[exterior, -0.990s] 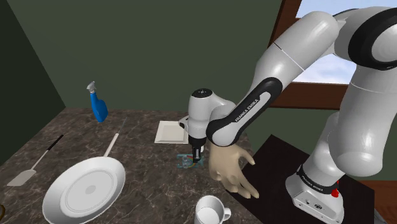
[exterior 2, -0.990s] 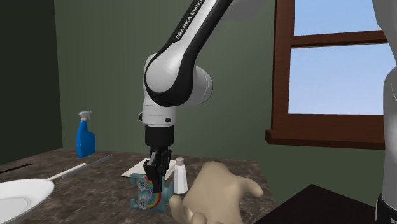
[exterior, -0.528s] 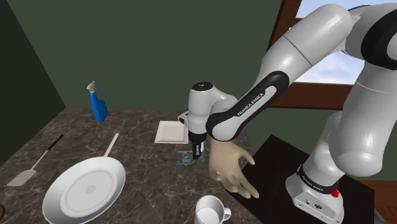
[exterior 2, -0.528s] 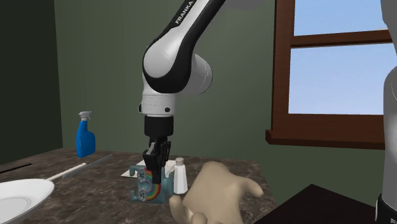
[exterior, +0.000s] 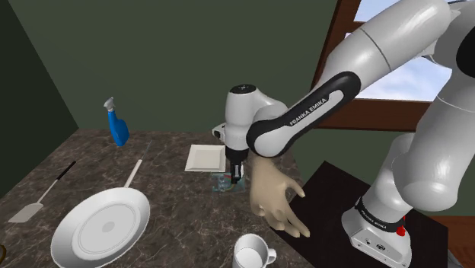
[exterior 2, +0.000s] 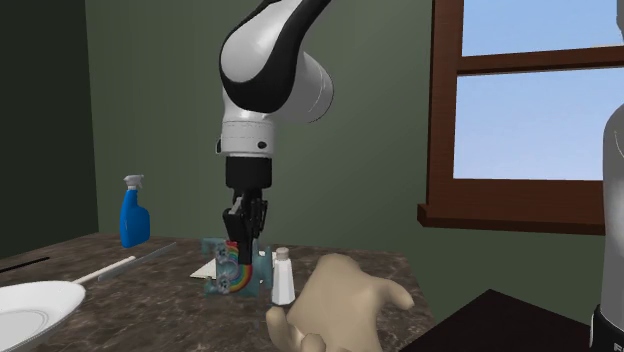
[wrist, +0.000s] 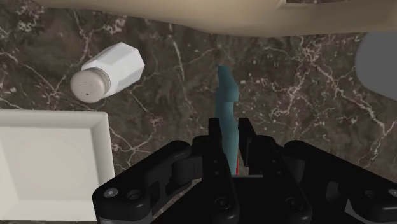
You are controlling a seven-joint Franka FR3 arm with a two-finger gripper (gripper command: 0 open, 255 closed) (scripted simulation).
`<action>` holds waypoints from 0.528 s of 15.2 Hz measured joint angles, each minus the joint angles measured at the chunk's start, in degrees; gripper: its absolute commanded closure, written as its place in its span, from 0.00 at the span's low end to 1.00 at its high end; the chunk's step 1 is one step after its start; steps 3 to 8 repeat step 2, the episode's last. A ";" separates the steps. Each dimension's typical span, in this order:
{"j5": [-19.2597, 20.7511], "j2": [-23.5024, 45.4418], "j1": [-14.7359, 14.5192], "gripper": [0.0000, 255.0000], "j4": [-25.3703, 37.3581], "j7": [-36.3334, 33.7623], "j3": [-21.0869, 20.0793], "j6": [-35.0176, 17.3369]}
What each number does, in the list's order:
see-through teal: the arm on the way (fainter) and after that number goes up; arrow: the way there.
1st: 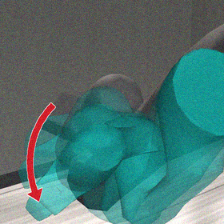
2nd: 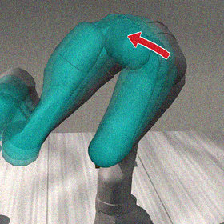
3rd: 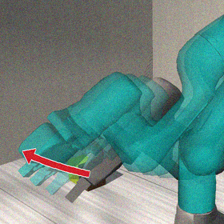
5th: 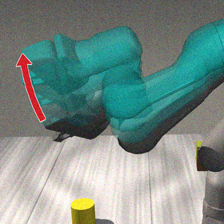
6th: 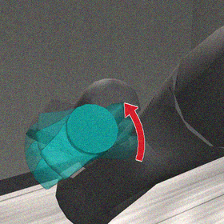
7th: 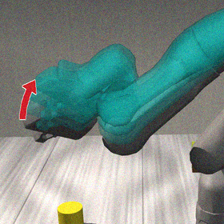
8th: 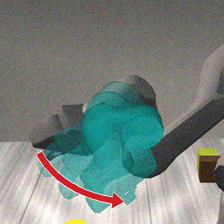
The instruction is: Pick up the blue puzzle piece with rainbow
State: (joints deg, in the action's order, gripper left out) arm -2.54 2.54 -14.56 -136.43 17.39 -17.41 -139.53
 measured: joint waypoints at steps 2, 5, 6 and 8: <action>-0.48 -1.21 0.07 1.00 0.19 0.37 0.00 1.36; -0.48 -1.21 0.07 1.00 0.19 0.37 0.00 1.36; -0.48 -1.21 0.07 1.00 0.19 0.37 0.00 1.36; -0.48 -1.21 0.07 1.00 0.19 0.37 0.00 1.36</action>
